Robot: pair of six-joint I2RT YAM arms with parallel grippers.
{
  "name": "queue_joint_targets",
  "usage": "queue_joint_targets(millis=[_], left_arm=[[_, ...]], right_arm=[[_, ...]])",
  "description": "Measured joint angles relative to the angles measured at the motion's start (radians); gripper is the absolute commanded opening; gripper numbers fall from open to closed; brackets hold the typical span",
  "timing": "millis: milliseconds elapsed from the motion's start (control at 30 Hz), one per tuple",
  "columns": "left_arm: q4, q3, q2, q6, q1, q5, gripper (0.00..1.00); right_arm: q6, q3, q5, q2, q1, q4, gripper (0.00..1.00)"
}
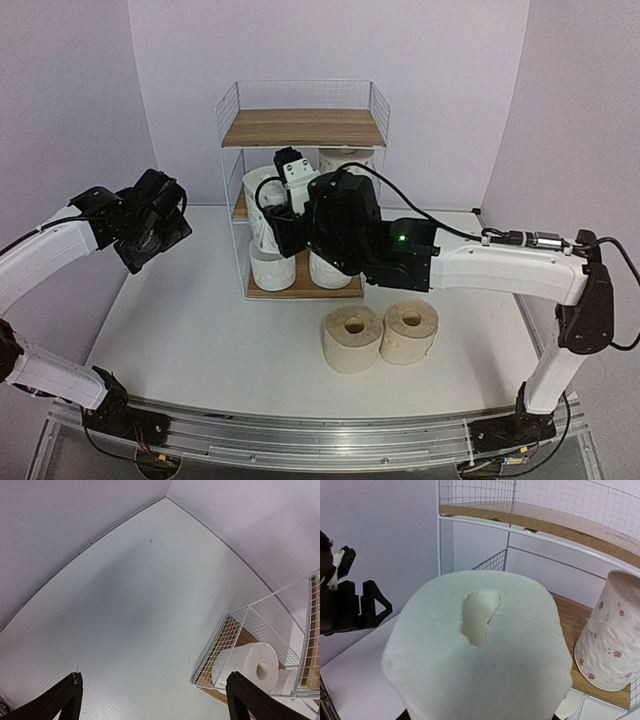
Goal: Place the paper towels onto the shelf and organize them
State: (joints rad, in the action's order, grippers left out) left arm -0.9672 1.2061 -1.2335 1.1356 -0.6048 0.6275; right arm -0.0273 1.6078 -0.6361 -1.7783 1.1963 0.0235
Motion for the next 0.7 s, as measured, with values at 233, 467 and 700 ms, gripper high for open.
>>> queue_joint_targets(millis=[233, 467, 700], left_arm=[[0.025, -0.040, 0.000, -0.038, 0.005, -0.006, 1.00], [0.027, -0.074, 0.003, -0.053, 0.012, -0.007, 1.00], [0.027, -0.085, 0.005, -0.069, 0.017, -0.007, 1.00]], right_arm=[[0.002, 0.081, -0.001, -0.087, -0.030, -0.024, 0.23], [0.012, 0.147, 0.001, -0.114, -0.031, -0.026, 0.23], [0.056, 0.225, -0.004, -0.155, -0.041, -0.021, 0.24]])
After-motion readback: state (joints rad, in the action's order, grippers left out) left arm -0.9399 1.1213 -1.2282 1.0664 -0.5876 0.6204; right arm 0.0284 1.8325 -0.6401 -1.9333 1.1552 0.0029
